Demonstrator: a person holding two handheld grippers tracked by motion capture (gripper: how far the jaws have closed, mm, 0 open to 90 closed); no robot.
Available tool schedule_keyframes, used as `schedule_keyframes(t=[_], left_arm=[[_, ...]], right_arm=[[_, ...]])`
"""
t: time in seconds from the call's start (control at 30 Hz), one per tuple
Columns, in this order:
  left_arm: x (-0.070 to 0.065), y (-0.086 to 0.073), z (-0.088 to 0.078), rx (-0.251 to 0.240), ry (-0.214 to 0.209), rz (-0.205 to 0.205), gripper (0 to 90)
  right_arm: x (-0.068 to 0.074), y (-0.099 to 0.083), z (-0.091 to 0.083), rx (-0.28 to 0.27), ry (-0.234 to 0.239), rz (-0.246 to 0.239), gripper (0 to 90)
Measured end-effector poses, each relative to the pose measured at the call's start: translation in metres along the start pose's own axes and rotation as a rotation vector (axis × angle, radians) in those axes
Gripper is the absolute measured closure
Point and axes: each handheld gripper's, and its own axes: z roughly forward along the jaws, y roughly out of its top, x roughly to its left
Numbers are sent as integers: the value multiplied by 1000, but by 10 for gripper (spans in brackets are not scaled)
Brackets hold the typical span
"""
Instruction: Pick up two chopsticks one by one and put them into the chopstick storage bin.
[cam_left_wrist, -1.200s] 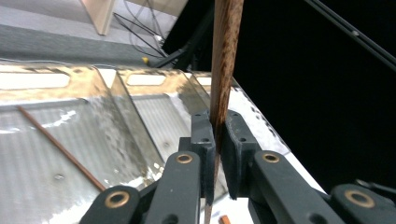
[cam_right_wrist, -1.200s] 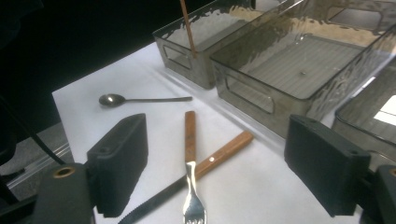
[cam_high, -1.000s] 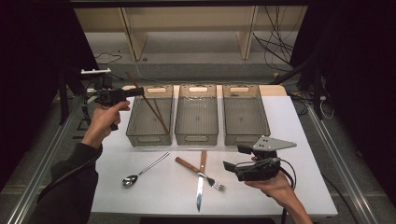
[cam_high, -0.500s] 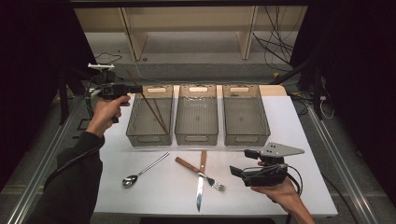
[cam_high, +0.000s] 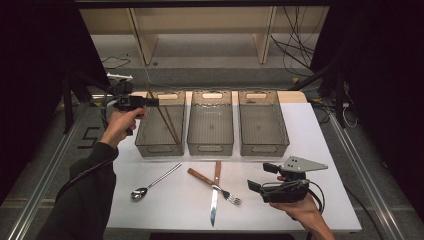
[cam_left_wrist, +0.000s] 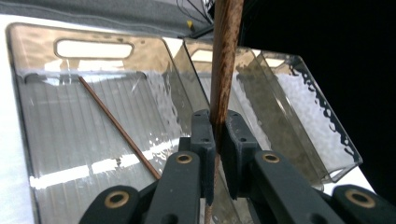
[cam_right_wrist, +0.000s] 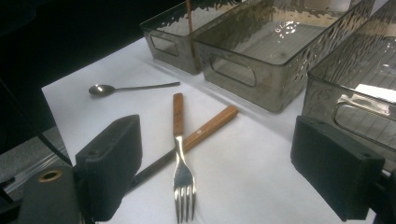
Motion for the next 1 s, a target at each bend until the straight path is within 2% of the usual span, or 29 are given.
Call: schedule_keyframes(t=[0.37, 0.57, 0.67, 0.7, 0.77, 0.9, 1.0], left_arm=[[-2, -4, 18, 45, -2, -8, 834], [-2, -4, 24, 55, 22, -18, 827], [-3, -3, 26, 58, 48, -16, 819], [-3, -3, 27, 62, 64, -14, 799], [-3, -3, 30, 71, 76, -24, 670], [-4, -4, 35, 102, 96, -18, 437], [-6, -4, 37, 100, 116, 0, 331]], right_arm=[[0, -3, 1, 7, 7, 5, 174], [0, -4, 2, 10, 13, 11, 176], [0, -4, 3, 10, 12, 9, 176], [0, -4, 3, 9, 12, 12, 177], [0, -4, 3, 9, 13, 11, 178], [0, -4, 3, 9, 19, 14, 179], [0, -4, 3, 10, 21, 13, 180]])
